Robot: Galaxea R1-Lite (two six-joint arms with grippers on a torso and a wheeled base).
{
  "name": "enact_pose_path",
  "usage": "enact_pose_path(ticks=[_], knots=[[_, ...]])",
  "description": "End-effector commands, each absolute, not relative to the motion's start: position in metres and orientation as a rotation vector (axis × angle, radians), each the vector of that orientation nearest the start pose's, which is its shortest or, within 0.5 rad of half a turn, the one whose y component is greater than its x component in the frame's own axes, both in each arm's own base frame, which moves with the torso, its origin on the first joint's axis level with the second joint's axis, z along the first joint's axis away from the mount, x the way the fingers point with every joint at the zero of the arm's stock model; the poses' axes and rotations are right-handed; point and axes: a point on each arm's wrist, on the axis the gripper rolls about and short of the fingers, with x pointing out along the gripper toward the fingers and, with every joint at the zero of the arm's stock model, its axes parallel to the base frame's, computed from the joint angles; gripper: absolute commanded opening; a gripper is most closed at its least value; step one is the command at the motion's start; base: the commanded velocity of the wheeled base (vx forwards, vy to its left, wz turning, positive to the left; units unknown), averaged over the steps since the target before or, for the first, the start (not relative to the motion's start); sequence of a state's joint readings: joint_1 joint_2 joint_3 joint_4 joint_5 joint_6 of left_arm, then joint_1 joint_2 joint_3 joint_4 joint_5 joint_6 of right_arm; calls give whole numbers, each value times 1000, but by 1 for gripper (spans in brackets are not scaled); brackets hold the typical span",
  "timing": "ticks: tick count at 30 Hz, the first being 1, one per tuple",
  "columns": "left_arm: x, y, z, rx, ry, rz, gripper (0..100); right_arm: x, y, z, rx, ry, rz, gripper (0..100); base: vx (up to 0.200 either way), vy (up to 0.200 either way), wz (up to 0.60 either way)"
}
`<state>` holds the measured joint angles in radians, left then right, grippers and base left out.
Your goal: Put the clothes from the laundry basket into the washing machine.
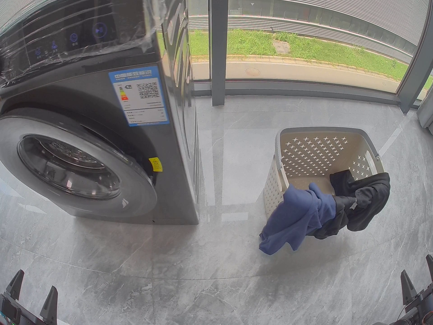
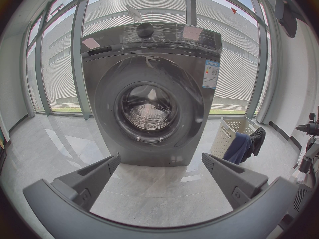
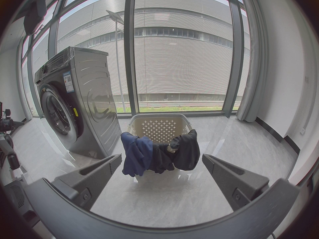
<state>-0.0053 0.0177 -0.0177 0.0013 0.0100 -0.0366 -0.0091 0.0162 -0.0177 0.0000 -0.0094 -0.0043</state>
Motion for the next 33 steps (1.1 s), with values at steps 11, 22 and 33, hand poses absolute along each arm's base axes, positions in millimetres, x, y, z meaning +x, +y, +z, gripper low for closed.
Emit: enact_pose_path(ticks=[11,22,33], knots=[[-23,0,76,-37,3,6,100,-22,0,76,-6,6,-15,100,0,18,0],[-23,0,76,-41,3,6,100,-22,0,75,-8,8,-14,100,0,0,0],[-23,0,75,-38,5,5,100,-22,0,76,-8,6,-14,100,0,200,0]])
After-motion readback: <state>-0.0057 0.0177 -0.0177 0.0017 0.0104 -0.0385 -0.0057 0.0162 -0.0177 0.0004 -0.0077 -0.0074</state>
